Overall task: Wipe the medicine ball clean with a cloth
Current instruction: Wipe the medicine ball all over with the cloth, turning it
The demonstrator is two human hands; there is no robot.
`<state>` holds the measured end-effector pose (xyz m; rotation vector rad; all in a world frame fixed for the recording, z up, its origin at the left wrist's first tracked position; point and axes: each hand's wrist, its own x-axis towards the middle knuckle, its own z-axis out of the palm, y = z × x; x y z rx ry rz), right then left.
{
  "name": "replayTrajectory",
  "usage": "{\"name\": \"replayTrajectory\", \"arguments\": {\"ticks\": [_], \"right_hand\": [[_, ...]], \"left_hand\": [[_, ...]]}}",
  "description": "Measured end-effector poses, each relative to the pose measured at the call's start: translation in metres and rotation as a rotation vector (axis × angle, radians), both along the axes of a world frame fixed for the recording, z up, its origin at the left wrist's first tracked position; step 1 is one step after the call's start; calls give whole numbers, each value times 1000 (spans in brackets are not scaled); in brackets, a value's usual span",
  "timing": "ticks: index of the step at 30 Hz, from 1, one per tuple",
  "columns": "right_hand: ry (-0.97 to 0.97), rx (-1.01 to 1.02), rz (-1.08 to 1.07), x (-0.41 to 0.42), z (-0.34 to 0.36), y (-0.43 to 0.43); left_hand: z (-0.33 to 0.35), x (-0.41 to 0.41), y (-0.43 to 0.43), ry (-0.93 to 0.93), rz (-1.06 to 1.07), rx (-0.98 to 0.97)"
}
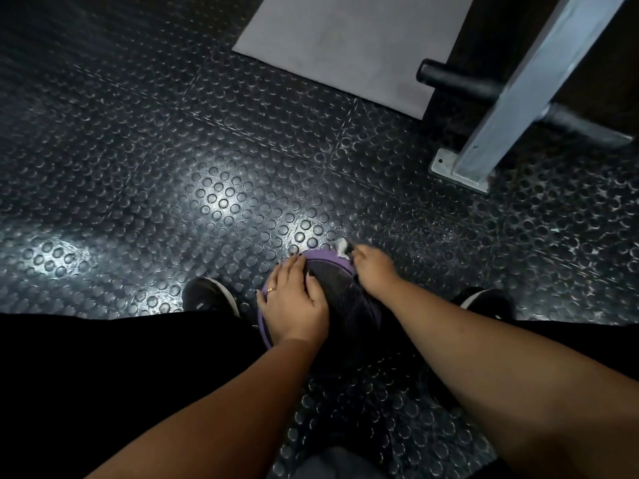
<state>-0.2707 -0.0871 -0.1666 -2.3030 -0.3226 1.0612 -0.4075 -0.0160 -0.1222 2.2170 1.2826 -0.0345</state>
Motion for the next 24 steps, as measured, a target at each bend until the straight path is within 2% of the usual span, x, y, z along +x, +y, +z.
{"name": "replayTrajectory", "arguments": {"ticks": [6,7,9,14,17,22,24], "right_hand": [[444,-13,-505,-29,-38,-49],[460,10,-557,-31,-36,-47],[376,79,-561,-24,-27,-34],[-34,77,-89,-26,23,-10],[-229,241,97,-53,49,-13],[-316,311,418,-97,56,-39],[-325,329,466,-101,54,-37]], "left_hand": [[-7,-13,3,-81,-72,59],[-6,-12,3,-78,-77,54],[-6,-8,5,-62,-78,44],[-6,-5,11,-37,0,-7],[-6,4,23,-31,67,-69],[-4,20,52,-5,143,-167],[-8,19,63,-21,109,-194]]}}
